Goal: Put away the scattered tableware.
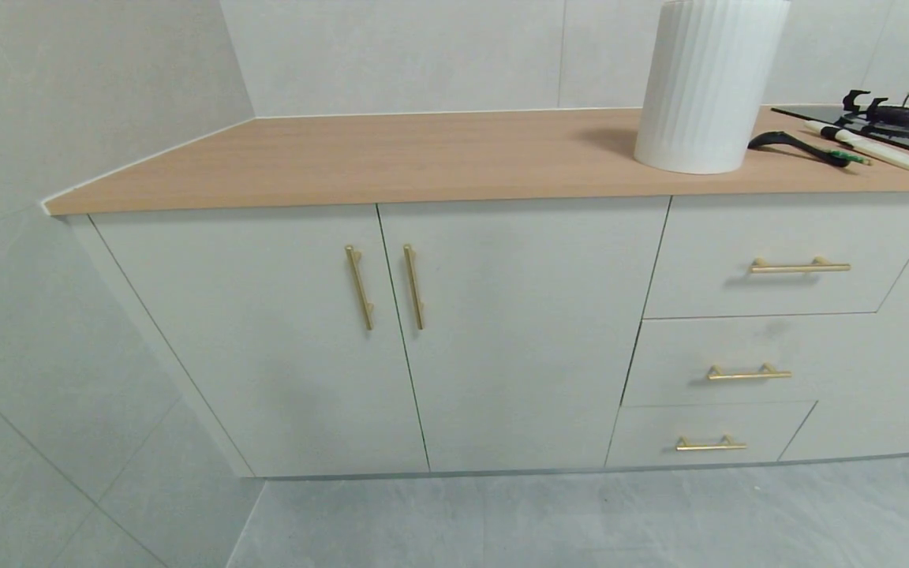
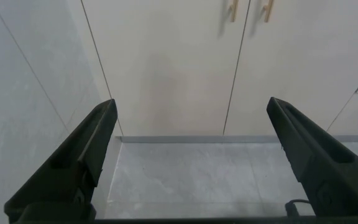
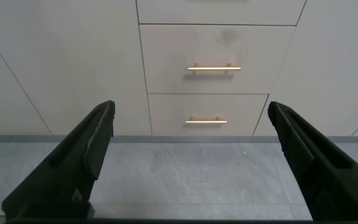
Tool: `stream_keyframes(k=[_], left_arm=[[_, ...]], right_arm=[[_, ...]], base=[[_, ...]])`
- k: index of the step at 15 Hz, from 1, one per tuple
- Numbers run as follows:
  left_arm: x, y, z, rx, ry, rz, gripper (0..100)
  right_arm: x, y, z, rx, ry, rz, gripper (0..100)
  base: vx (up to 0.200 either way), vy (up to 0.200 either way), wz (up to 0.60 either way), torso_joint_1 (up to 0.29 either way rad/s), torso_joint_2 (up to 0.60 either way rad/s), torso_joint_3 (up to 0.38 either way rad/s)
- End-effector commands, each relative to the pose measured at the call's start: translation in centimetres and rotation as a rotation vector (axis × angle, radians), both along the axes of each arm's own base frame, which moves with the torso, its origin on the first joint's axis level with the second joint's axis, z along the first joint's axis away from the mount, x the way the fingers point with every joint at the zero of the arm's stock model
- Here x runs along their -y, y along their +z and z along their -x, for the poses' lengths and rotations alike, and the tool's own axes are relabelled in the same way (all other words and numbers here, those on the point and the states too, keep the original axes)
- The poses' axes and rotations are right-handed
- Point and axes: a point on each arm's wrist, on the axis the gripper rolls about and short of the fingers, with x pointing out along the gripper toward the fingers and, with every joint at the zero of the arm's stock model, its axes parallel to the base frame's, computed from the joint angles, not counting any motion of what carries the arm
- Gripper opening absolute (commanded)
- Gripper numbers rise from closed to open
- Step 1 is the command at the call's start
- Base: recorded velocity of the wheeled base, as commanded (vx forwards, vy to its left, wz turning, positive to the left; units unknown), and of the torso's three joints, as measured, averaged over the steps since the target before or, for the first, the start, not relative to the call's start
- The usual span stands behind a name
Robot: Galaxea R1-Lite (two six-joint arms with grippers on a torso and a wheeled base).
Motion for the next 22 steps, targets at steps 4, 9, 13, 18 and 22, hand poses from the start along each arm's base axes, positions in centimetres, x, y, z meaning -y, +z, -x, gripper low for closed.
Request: stream_keyframes(k=[4, 9, 13, 18, 22], left_arm=[[0.0, 0.0, 0.0, -0.001, 0.0, 0.0, 100], [0.0, 0.0, 0.0, -0.001, 0.0, 0.0, 100], [0.0, 0.0, 0.0, -0.001, 0.0, 0.0, 100], [0.0, 0.0, 0.0, -0.001, 0.0, 0.0, 100], [0.0, 0.01, 0.0, 0.001, 0.0, 0.0, 100]], right_arm=[[0.0, 0.0, -0.02, -0.003, 0.001, 0.001, 100], [0.0, 0.0, -0.02, -0.003, 0.001, -0.001, 100], [0.0, -0.01, -0.01, -0.001, 0.001, -0.001, 100], [0.0, -0.01, -0.01, -0.001, 0.001, -0.001, 100], [0.0, -0.01, -0.01, -0.001, 0.001, -0.001, 100]], base=[[0.0, -0.2, 0.0, 0.004, 0.0, 0.002], [0.0, -0.2, 0.0, -0.002, 0.0, 0.001], [0.0, -0.15, 0.0, 0.002, 0.0, 0.002], [0.0, 0.0, 0.0, 0.0, 0.0, 0.0], [0.15, 0.0, 0.0, 0.001, 0.0, 0.001]])
